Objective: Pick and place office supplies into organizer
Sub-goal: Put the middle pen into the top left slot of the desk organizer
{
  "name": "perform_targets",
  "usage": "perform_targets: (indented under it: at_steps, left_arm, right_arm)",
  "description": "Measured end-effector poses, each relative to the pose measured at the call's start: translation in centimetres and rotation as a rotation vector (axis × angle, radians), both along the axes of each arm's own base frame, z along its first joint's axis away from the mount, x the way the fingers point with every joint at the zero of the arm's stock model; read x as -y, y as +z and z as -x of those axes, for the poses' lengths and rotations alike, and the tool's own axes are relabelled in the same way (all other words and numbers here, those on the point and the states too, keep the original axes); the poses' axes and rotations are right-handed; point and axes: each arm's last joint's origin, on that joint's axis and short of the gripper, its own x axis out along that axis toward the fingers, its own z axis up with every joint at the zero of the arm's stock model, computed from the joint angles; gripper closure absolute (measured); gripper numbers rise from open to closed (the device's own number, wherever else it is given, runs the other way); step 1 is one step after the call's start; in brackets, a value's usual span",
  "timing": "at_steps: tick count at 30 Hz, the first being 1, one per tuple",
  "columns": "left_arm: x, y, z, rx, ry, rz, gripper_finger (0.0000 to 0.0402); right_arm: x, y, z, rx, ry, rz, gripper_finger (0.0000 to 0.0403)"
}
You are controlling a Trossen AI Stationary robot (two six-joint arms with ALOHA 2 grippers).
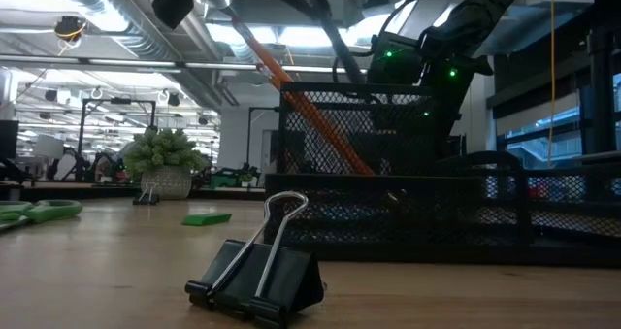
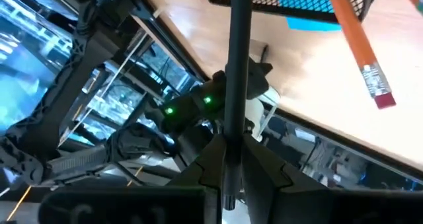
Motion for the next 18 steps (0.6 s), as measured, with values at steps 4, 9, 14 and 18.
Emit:
perform_targets:
  at_steps: [4,9,14,18]
  left_arm:
    - [-0.4,0.1,-0.4,0.03,0.02,0.021,0.0373]
    - [-1.1,0.1,-0.7,0.027,0.037,0.027,0.0373]
    - [-1.6,0.0,-1.0,0.011,0.04,0.03,0.0373]
    - [-1.5,0.0,-1.0,-0.024,0.011,0.037,0.0373]
  right_arm:
    - [0.0,0.0,0.0,0.0,0.0,0.0,0.0175]
    - [0.0,0.0,0.0,-0.001,0.001,0.0,0.0175]
    - [0.0,0.0,0.0,-0.001,0.002,0.0,0.0175]
    - [0.0,0.0,0.0,-0.002,0.003,0.001,0.0175]
